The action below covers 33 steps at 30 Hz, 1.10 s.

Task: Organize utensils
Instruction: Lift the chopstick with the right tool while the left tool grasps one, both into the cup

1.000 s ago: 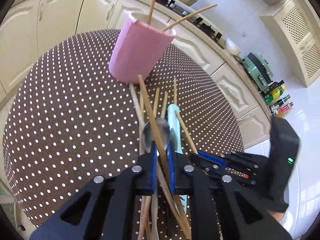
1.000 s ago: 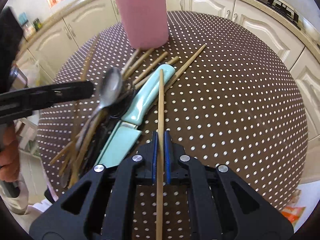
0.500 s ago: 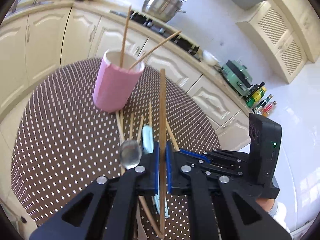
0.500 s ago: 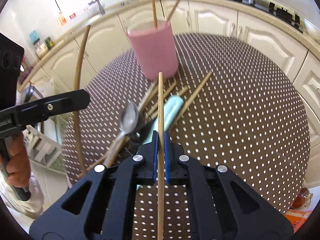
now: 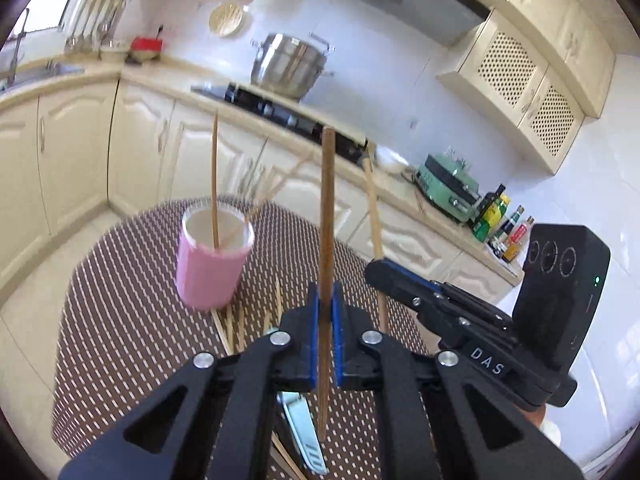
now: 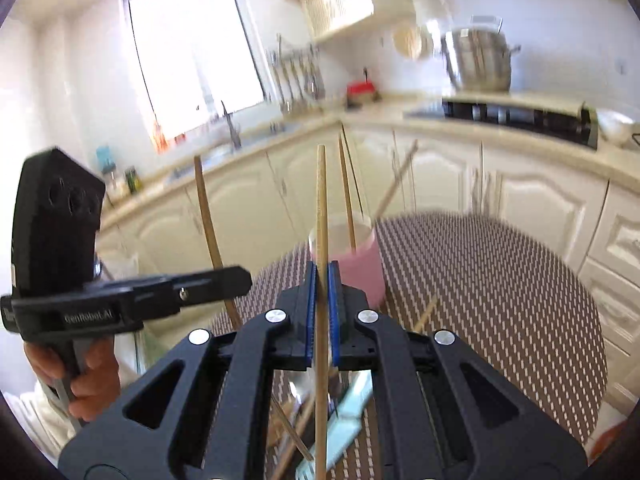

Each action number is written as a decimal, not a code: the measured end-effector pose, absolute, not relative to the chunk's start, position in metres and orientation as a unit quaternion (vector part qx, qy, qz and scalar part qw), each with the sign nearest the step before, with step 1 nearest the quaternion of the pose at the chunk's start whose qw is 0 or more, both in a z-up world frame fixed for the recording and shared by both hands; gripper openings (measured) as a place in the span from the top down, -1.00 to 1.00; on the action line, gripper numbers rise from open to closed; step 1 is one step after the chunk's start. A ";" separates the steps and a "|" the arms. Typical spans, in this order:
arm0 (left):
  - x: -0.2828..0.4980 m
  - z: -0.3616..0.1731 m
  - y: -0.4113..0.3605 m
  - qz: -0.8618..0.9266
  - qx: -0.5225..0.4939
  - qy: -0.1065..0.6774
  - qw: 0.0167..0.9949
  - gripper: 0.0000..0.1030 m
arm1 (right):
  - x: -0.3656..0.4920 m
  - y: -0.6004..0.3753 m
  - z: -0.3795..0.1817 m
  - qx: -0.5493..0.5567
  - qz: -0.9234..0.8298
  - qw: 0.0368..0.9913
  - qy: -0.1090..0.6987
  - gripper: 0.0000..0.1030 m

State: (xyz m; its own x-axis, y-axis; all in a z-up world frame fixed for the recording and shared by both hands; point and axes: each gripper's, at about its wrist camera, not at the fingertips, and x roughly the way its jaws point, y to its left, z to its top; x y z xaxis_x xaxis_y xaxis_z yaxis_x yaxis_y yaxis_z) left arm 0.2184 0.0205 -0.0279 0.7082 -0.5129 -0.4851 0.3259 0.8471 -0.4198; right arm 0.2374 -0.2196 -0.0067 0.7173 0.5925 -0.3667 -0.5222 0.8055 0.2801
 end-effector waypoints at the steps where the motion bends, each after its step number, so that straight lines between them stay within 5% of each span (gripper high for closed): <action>1: 0.218 -0.021 0.022 -0.225 -0.148 0.293 0.917 0.89 | 0.240 -0.219 -0.003 0.083 0.298 0.927 0.211 0.88; 18: 0.264 0.061 0.044 -0.116 -0.098 0.106 0.983 0.89 | 0.309 -0.175 0.039 0.105 0.262 0.958 0.055 0.88; 33: 0.323 0.002 0.042 -0.097 -0.062 0.168 0.979 0.88 | 0.345 -0.160 0.016 0.122 0.235 0.964 0.027 0.87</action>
State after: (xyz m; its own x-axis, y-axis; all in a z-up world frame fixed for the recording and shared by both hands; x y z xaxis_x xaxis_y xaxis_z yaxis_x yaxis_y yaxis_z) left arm 0.3225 0.0418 0.0015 0.9243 -0.2116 -0.3177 0.1696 0.9733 -0.1548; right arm 0.3447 -0.1598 0.0157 0.8877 0.4604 0.0045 -0.4469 0.8595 0.2481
